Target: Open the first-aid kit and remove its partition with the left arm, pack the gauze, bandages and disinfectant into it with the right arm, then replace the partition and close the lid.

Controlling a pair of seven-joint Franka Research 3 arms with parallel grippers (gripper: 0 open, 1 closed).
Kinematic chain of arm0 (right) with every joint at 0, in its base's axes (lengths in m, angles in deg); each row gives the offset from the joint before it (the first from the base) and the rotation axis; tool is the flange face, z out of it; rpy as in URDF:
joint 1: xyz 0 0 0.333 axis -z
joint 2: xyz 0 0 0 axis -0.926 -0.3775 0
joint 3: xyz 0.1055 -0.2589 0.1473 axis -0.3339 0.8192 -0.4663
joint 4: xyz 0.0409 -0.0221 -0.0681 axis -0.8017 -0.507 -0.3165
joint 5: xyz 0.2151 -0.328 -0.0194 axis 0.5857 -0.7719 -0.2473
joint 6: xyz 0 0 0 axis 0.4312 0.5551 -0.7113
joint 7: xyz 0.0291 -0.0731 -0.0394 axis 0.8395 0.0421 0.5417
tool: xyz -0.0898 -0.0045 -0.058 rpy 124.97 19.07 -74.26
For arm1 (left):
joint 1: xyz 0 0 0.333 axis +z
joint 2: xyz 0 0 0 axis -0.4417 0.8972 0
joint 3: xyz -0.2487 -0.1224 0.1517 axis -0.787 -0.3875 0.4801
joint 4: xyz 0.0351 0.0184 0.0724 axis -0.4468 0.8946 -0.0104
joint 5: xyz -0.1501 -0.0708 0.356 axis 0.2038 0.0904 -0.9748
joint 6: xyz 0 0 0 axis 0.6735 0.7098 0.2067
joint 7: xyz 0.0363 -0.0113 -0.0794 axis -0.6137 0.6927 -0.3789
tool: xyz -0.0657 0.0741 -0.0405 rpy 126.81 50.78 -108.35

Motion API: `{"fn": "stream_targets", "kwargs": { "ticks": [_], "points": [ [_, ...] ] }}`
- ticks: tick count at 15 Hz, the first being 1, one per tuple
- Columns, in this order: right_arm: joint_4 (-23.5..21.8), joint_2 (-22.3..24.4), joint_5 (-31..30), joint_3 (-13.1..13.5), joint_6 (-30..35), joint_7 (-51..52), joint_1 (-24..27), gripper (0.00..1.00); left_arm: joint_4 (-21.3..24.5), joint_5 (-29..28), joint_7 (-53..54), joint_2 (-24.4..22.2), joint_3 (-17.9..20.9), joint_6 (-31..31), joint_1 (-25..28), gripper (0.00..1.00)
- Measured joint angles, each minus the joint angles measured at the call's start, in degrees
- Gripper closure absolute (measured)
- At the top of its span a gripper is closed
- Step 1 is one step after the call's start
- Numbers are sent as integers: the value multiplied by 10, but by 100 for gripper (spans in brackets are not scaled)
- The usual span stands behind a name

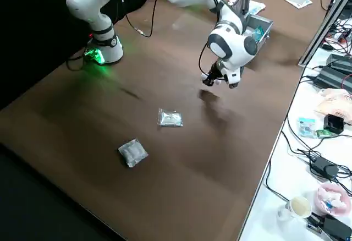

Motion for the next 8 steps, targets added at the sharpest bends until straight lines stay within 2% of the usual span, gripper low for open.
{"fn": "stream_targets", "kwargs": {
  "ticks": [2,3,8],
  "points": [
    [18,4,11,-1,33,-14,0,55,6,0,38,0,0,33,21,96],
    [42,9,41,-9,54,-61,-3,55,17,0,71,0,0,50,44,96],
    [113,15,151,-39,42,-222,-41,55,45,0,129,6,1,41,102,96]
  ]
}}
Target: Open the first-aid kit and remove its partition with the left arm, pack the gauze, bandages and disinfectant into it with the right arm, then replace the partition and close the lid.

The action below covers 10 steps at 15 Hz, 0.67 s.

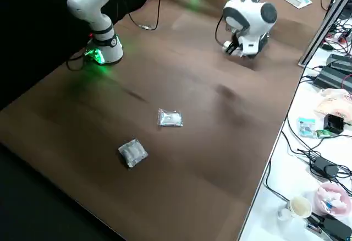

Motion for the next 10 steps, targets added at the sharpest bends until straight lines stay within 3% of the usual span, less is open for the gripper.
{"fn": "stream_targets", "kwargs": {
  "ticks": [6,10],
  "points": [
    [20,-3,38,-10,-135,-95,-79,55,12,-1,42,67,0,-158,-1,96],
    [20,-13,38,-10,-246,-130,-142,55,12,-2,64,121,-1,-211,-6,96]
  ]
}}
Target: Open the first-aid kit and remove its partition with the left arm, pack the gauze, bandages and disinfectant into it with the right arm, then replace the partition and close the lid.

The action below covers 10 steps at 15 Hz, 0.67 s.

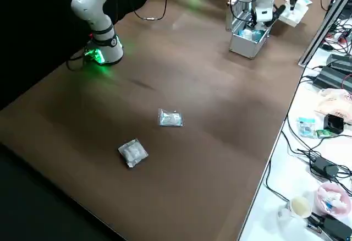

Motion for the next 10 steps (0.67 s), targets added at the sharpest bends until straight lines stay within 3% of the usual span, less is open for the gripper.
{"fn": "stream_targets", "kwargs": {
  "ticks": [7,8,9,10],
  "points": [
    [-1,-38,0,0,-49,-14,-52,51,0,-37,18,33,0,-23,-5,96],
    [-1,-40,0,0,-49,-14,-54,44,0,-38,18,35,0,-25,-5,96],
    [-1,-41,0,0,-49,-14,-57,26,0,-38,19,36,0,-34,-5,88],
    [-1,-41,0,0,-49,-14,-58,16,-1,-38,19,36,0,-36,-5,86]
  ]
}}
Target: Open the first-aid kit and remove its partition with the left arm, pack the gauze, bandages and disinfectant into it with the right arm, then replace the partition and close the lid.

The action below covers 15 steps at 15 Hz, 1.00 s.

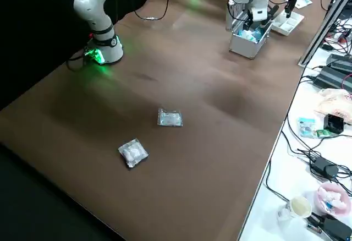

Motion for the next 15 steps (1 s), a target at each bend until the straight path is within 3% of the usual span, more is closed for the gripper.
{"fn": "stream_targets", "kwargs": {
  "ticks": [2,7,11,15],
  "points": [
    [0,0,0,0,1,0,-1,2,-3,0,0,0,0,-3,0,78],
    [9,9,0,11,32,0,32,1,-21,0,-5,-27,0,1,7,34],
    [21,18,-8,19,152,45,110,1,-28,0,-6,-114,0,125,18,1],
    [24,21,-83,20,261,124,189,1,-34,0,-6,-233,-2,292,17,0]
  ]
}}
